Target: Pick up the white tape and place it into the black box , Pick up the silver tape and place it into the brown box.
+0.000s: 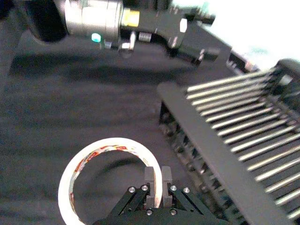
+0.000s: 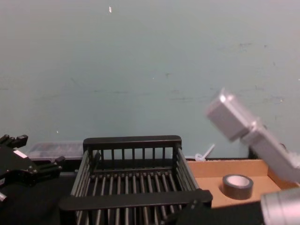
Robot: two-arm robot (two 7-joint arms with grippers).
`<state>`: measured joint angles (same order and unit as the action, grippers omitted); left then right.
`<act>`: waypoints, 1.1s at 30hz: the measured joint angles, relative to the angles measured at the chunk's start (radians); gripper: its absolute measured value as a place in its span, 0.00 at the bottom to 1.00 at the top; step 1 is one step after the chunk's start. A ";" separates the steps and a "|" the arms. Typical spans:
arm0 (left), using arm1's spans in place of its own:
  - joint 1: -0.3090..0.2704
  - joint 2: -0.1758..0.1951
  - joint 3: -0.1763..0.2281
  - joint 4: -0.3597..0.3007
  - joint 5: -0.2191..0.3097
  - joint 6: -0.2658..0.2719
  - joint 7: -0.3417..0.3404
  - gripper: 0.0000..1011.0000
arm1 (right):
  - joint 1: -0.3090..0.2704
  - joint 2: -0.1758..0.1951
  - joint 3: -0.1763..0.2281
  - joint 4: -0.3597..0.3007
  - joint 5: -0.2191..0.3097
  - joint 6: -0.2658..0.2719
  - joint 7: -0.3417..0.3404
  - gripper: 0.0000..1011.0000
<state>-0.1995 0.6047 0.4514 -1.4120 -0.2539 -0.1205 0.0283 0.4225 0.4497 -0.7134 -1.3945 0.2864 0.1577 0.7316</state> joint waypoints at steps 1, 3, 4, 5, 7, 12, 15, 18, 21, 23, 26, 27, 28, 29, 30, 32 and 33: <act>0.000 0.000 0.000 0.000 0.000 0.000 0.000 0.99 | -0.001 0.005 0.005 -0.007 0.007 -0.002 0.000 0.10; 0.000 0.000 0.000 0.000 0.000 0.000 0.000 0.99 | -0.004 0.017 0.019 -0.027 0.026 -0.010 0.000 0.10; 0.000 0.000 0.000 0.000 0.000 0.000 0.000 0.99 | -0.006 0.025 0.027 -0.039 0.039 -0.015 0.000 0.10; 0.000 0.000 0.000 0.000 0.000 0.000 0.000 0.99 | -0.006 0.025 0.027 -0.039 0.039 -0.015 0.000 0.10; 0.000 0.000 0.000 0.000 0.000 0.000 0.000 0.99 | -0.006 0.036 0.041 -0.057 0.057 -0.023 -0.002 0.10; 0.000 0.000 0.000 0.000 0.000 0.000 0.000 0.99 | -0.005 0.053 0.070 -0.084 0.093 -0.038 -0.018 0.10; 0.000 0.000 0.000 0.000 0.000 0.000 0.000 0.99 | -0.001 0.056 0.082 -0.090 0.104 -0.045 -0.029 0.10; 0.000 0.000 0.000 0.000 0.000 0.000 0.000 0.99 | 0.008 0.055 0.099 -0.093 0.122 -0.049 -0.049 0.10; 0.000 0.000 0.000 0.000 0.000 0.000 0.000 0.99 | 0.014 0.051 0.107 -0.091 0.131 -0.050 -0.061 0.10; 0.000 0.000 0.000 0.000 0.000 0.000 0.000 0.99 | 0.021 0.043 0.115 -0.085 0.137 -0.049 -0.078 0.10; 0.000 0.000 0.000 0.000 0.000 0.000 0.000 0.99 | 0.033 0.031 0.125 -0.071 0.143 -0.044 -0.102 0.10; 0.000 0.000 0.000 0.000 0.000 0.000 0.000 0.99 | 0.039 0.023 0.129 -0.063 0.144 -0.041 -0.114 0.10; 0.000 0.000 0.000 0.000 0.000 0.000 0.000 0.99 | 0.039 0.023 0.129 -0.063 0.144 -0.041 -0.114 0.10; 0.000 0.000 0.000 0.000 0.000 0.000 0.000 0.99 | 0.045 0.015 0.133 -0.055 0.146 -0.038 -0.126 0.10; 0.000 0.000 0.000 0.000 0.000 0.000 0.000 0.99 | 0.048 0.010 0.136 -0.050 0.146 -0.036 -0.134 0.10; 0.000 0.000 0.000 0.000 0.000 0.000 0.000 0.99 | 0.060 -0.008 0.142 -0.029 0.146 -0.032 -0.155 0.10; 0.000 0.000 0.000 0.000 0.000 0.000 0.000 0.99 | 0.064 -0.014 0.144 -0.022 0.146 -0.030 -0.163 0.10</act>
<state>-0.1995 0.6047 0.4514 -1.4120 -0.2539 -0.1205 0.0283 0.4865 0.4355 -0.5693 -1.4165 0.4326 0.1275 0.5685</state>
